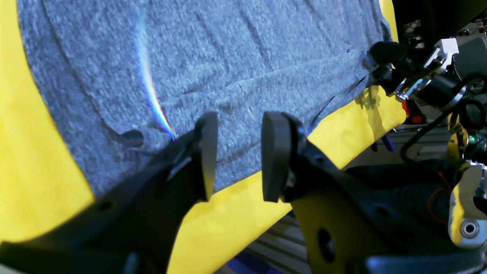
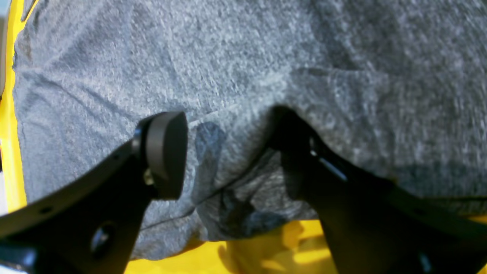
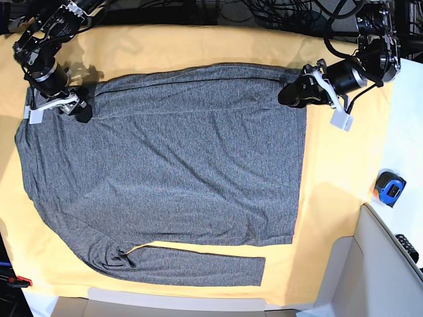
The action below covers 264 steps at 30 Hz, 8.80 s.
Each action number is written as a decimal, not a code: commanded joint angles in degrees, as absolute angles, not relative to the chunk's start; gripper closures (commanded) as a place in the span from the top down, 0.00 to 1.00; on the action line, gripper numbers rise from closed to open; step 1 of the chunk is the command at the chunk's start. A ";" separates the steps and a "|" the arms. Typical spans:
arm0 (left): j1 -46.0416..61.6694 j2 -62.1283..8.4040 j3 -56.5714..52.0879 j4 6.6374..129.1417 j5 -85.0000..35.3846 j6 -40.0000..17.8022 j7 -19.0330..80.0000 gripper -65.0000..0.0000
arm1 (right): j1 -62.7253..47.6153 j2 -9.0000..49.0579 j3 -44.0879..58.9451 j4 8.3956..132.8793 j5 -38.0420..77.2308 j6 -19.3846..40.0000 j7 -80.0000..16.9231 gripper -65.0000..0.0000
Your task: Fold the T-shirt properly
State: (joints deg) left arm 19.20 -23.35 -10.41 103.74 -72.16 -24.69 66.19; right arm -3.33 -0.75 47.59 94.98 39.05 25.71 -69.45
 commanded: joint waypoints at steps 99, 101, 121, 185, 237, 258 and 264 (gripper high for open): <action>20.79 -26.68 -11.03 104.92 -73.54 -23.60 65.63 0.30 | 10.68 -9.00 81.01 89.01 34.33 -9.80 -69.32 0.60; 20.79 -26.68 -11.03 104.92 -73.54 -23.60 65.63 0.30 | 10.68 -9.00 80.66 87.52 34.51 -9.80 -68.26 0.60; 20.79 -26.68 -11.12 104.92 -73.45 -23.60 65.63 0.30 | 3.74 -9.00 76.09 86.46 37.76 -9.54 -68.35 0.59; 22.46 -26.59 -11.12 104.92 -73.45 -23.52 65.19 0.30 | -2.42 -9.00 75.03 95.08 58.86 -3.12 -71.16 0.59; 22.11 -26.59 -11.21 104.92 -73.45 -23.52 65.10 0.30 | 8.57 -9.00 75.03 94.73 49.89 -2.86 -70.81 0.30; 19.12 -26.15 -17.71 87.52 -73.89 -22.02 71.16 0.38 | 8.31 -9.00 69.58 94.73 49.89 -2.68 -70.90 0.00; 19.12 -24.92 -17.63 87.43 -73.89 -22.02 71.60 0.38 | 8.31 -9.00 69.67 94.73 49.89 -2.68 -70.90 0.00</action>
State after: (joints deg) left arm 19.44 -24.40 -17.34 86.72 -72.69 -22.06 70.91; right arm 7.62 -9.56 69.78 93.86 48.53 -3.18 -70.89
